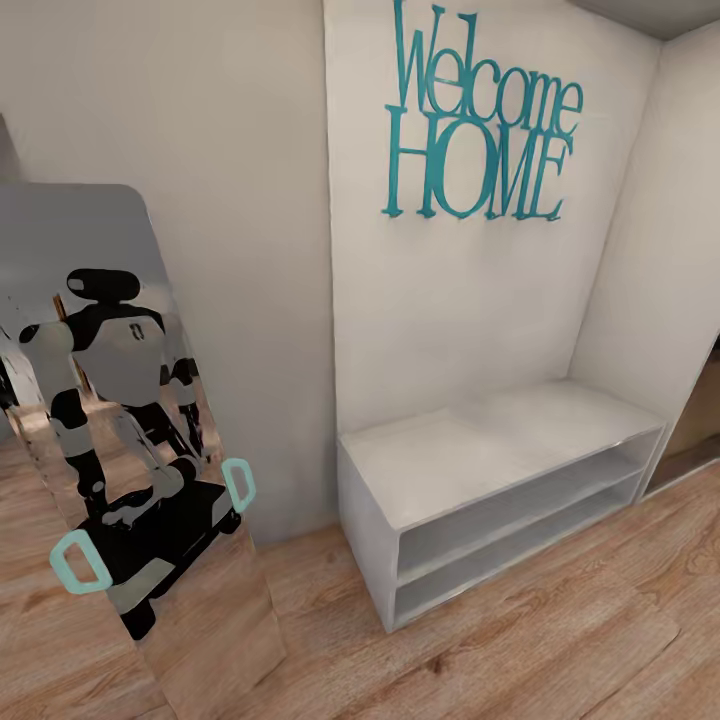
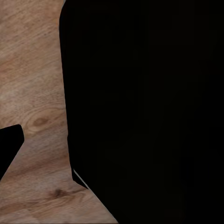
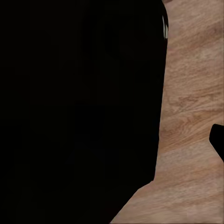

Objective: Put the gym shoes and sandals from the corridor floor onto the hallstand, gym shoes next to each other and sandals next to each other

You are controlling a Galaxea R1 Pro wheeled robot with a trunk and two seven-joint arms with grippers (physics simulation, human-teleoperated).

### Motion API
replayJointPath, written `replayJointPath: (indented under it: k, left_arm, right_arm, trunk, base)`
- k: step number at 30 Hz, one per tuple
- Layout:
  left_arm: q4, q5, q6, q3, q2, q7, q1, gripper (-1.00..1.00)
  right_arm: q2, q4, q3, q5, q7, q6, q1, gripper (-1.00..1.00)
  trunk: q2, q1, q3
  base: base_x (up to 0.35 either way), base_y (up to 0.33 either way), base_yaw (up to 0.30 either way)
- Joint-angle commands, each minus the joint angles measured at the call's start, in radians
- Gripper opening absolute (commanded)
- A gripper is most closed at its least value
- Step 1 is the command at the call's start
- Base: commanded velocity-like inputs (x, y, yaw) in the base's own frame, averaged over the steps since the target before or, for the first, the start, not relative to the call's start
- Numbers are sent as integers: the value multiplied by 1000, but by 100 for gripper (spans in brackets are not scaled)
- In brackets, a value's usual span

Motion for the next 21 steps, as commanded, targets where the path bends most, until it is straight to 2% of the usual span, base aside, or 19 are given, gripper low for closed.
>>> replayJointPath:
  k: [1, 5, 11, 17, 21]
  left_arm:
    - [6, -3, -2, 0, -2, -2, 2, 100]
    - [5, -3, -2, 0, -2, -2, 2, 100]
    - [1, 1, -2, 1, -2, -2, 1, 100]
    - [-12, 4, -2, 4, -2, -2, 1, 100]
    - [-20, 3, -13, 3, -2, -2, -1, 100]
  right_arm:
    - [6, -6, 1, 1, -3, -3, -5, 100]
    - [28, -24, 1, 1, -3, -3, -5, 100]
    - [38, -37, 2, 1, 3, -3, -5, 100]
    - [44, -52, 1, 1, 1, -4, -5, 100]
    - [38, -65, 1, 3, -3, -17, -5, 100]
  trunk:
    - [0, 0, 0]
    - [0, 0, 0]
    - [0, 0, 0]
    - [0, 0, 0]
    - [0, 0, 0]
  base:
    - [0, 0, 0]
    - [0, 0, 0]
    - [0, 0, 0]
    - [0, 0, 0]
    - [0, 0, 0]
